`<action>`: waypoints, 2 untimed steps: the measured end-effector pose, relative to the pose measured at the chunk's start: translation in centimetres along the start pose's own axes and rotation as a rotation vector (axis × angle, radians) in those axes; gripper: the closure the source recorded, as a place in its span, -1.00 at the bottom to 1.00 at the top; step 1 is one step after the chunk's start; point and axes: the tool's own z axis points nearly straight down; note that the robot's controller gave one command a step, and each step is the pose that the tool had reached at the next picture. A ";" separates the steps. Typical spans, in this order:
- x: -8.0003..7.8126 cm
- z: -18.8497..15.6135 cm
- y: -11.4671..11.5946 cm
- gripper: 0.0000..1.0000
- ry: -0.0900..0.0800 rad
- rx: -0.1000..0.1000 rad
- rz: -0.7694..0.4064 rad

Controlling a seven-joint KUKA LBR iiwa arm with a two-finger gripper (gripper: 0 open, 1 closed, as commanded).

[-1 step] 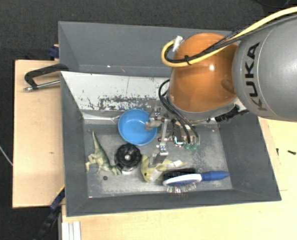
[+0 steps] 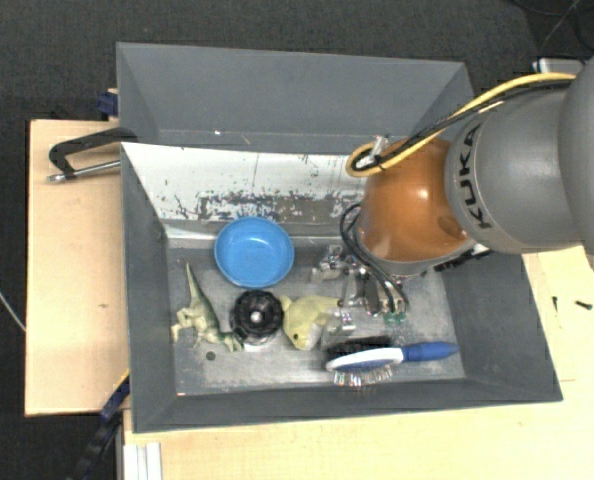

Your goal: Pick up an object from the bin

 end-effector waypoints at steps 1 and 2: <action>0.3 -1.9 3.1 -1.00 0.001 -0.002 0.066; 1.6 -1.9 -1.9 -1.00 0.005 -0.007 0.117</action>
Offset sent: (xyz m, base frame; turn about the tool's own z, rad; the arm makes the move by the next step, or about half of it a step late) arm -0.0054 0.0283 0.0178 0.0686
